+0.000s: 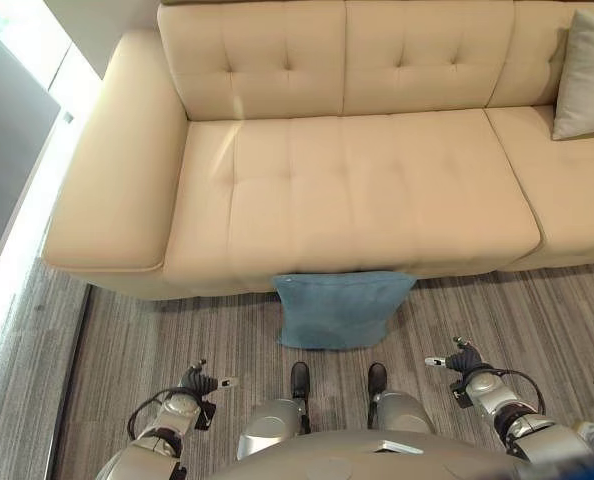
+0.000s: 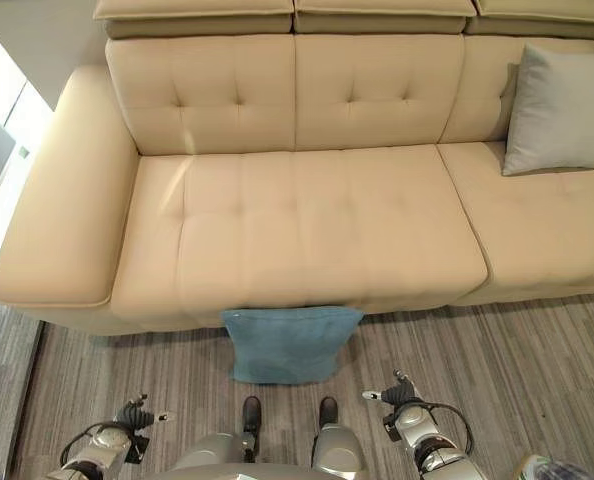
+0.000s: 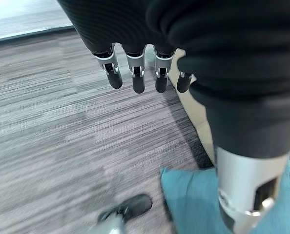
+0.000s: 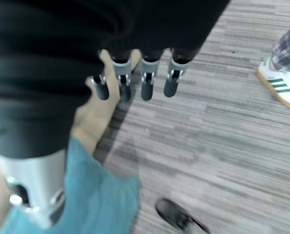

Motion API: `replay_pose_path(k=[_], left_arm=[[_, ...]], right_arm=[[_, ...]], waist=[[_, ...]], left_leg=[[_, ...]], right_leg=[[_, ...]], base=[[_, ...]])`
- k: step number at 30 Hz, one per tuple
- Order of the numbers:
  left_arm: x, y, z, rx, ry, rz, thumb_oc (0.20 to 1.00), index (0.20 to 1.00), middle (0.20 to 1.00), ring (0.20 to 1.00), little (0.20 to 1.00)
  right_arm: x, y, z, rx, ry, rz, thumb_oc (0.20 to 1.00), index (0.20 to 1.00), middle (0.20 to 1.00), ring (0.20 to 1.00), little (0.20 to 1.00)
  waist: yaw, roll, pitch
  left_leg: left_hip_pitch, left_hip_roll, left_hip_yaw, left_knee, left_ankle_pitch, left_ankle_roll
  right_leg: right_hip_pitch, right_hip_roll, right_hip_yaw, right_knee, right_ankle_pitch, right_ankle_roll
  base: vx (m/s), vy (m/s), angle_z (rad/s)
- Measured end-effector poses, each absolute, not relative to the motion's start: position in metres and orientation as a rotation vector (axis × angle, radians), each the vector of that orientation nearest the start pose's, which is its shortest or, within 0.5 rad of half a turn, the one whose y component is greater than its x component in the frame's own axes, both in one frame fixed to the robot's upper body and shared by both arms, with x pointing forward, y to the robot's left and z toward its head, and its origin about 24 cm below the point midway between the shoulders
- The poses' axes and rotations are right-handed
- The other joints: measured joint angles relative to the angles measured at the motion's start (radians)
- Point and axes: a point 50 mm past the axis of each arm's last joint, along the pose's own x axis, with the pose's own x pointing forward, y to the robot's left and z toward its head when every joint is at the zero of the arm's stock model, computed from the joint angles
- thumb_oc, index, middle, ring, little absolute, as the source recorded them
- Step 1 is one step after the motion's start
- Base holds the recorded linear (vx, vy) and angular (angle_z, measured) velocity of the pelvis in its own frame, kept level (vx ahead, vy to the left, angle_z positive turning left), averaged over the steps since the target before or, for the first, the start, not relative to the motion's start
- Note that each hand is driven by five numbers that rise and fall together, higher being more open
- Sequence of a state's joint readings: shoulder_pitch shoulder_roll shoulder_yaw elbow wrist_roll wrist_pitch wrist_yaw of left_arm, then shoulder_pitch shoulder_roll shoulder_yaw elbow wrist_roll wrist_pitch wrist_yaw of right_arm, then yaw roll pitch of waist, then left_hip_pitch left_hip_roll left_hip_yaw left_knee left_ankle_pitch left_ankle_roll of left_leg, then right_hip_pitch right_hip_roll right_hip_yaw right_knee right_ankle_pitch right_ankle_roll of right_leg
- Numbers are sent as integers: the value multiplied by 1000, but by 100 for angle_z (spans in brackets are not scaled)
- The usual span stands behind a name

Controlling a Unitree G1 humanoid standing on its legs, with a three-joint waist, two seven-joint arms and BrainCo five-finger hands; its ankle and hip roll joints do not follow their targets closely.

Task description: Pick up all the scattered cushions and arrange them neatly on the sofa.

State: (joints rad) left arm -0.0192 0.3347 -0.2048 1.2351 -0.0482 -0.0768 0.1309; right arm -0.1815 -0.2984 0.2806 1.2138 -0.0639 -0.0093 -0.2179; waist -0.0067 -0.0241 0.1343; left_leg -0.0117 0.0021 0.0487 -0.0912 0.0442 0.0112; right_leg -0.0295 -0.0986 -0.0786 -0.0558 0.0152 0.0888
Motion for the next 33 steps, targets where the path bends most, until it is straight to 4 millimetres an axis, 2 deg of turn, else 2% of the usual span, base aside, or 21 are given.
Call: replay_pose_path(k=[2,5,7,9,10,12,13,14,17,18,19,20,21,23,26,27,29,33], left_arm=[[97,267,-149,444,1139,154,1000,1000,1000,1000,1000],[109,263,-146,436,1094,145,1000,1000,1000,1000,1000],[127,262,-141,431,1044,153,1000,1000,1000,1000,1000],[158,259,-130,419,951,168,1000,1000,1000,1000,1000],[187,257,-116,404,850,190,1000,1000,1000,1000,1000],[225,261,-92,387,729,230,1000,1000,1000,1000,1000],[245,268,-74,357,644,285,1000,1000,1000,1000,1000],[258,267,-64,330,600,300,1000,1000,1000,1000,1000],[282,256,-39,260,451,311,1000,1000,1000,1000,1000],[288,253,-33,225,419,320,1000,1000,1000,1000,1000],[292,250,-28,178,387,333,1000,1000,1000,1000,1000],[300,246,-18,152,340,328,1000,1000,1000,1000,1000],[307,243,-12,134,316,332,1000,1000,1000,1000,1000],[327,235,10,100,247,331,1000,1000,1000,1000,1000],[350,227,44,80,143,315,1000,1000,1000,1000,1000],[361,224,66,83,66,298,1000,1000,1000,1000,1000],[376,215,99,71,-43,271,1000,1000,1000,1000,1000],[386,208,154,91,-240,248,1000,1000,1000,1000,1000]], right_arm=[[159,-257,-132,-641,1006,-105,1000,1000,1000,1000,1000],[161,-273,-126,-679,998,-141,1000,1000,1000,1000,1000],[167,-278,-121,-683,977,-170,1000,1000,1000,1000,1000],[186,-284,-110,-681,920,-215,1000,1000,1000,1000,1000],[209,-284,-96,-664,850,-246,1000,1000,1000,1000,1000],[250,-276,-71,-630,712,-276,1000,1000,1000,1000,1000],[283,-265,-42,-565,556,-297,1000,1000,1000,1000,1000],[296,-261,-29,-537,493,-315,1000,1000,1000,1000,1000],[323,-241,14,-449,253,-317,1000,1000,1000,1000,1000],[331,-235,21,-440,229,-321,1000,1000,1000,1000,1000],[335,-233,27,-414,207,-358,1000,1000,1000,1000,1000],[345,-230,43,-379,146,-378,1000,1000,1000,1000,1000],[349,-229,51,-358,120,-401,1000,1000,1000,1000,1000],[365,-225,81,-291,27,-443,1000,1000,1000,1000,1000],[381,-219,122,-213,-97,-478,1000,1000,1000,1000,1000],[386,-215,139,-189,-155,-483,1000,1000,1000,1000,1000],[388,-210,153,-160,-206,-478,1000,1000,1000,1000,1000],[393,-211,194,-160,-344,-495,1000,1000,1000,1000,1000]], waist=[[0,10,-14],[1,22,-19],[-2,31,-19],[-4,48,16],[-1,56,74],[0,53,173],[-6,28,230],[-8,22,259],[-2,19,277],[-7,25,279],[-20,21,274],[-22,24,268],[-23,23,267],[-15,26,265],[-11,28,265],[-11,29,265],[-6,30,265],[-6,33,265]], left_leg=[[4,21,-11,2,-1,-12],[-13,46,-33,10,4,-28],[-63,52,-37,36,4,-44],[-185,52,-57,101,5,-51],[-285,51,-60,169,13,-60],[-415,48,-61,239,14,-63],[-520,29,-57,269,13,-63],[-545,21,-56,269,25,-58],[-645,13,-57,265,31,-51],[-664,16,-54,261,38,-47],[-708,16,-49,286,40,-44],[-761,15,-48,283,40,-44],[-794,11,-44,277,45,-43],[-892,7,-42,276,77,-41],[-951,2,-34,250,109,-45],[-975,0,-34,250,110,-47],[-986,0,-35,251,114,-50],[-1080,-19,-32,267,112,-51]], right_leg=[[31,28,-17,-41,20,-19],[22,55,-25,-37,18,-35],[-18,65,-34,-33,18,-38],[-122,65,-46,15,21,-41],[-230,60,-44,103,14,-43],[-405,47,-44,269,-28,-58],[-565,19,-34,402,-65,-73],[-609,12,-28,432,-66,-75],[-728,9,-4,442,-54,-63],[-741,1,-2,441,-33,-50],[-786,-2,-5,453,-36,-56],[-842,-6,-3,456,-36,-56],[-876,-5,-2,453,-22,-53],[-980,-4,2,457,4,-64],[-1057,-8,11,458,10,-67],[-1083,-9,12,459,15,-75],[-1094,-16,13,465,10,-79],[-1207,-33,22,521,-15,-71]], base=[[25,-80,16],[-95,-44,7],[-256,-37,10],[-321,-42,12],[-300,-34,7],[-232,1,5],[-180,37,9],[-172,39,5],[-105,12,-18],[-152,14,-16],[-67,12,-5],[-81,20,-2],[-55,24,2],[-50,37,-1],[-20,20,-5],[0,0,0],[9,16,7],[18,7,10]])
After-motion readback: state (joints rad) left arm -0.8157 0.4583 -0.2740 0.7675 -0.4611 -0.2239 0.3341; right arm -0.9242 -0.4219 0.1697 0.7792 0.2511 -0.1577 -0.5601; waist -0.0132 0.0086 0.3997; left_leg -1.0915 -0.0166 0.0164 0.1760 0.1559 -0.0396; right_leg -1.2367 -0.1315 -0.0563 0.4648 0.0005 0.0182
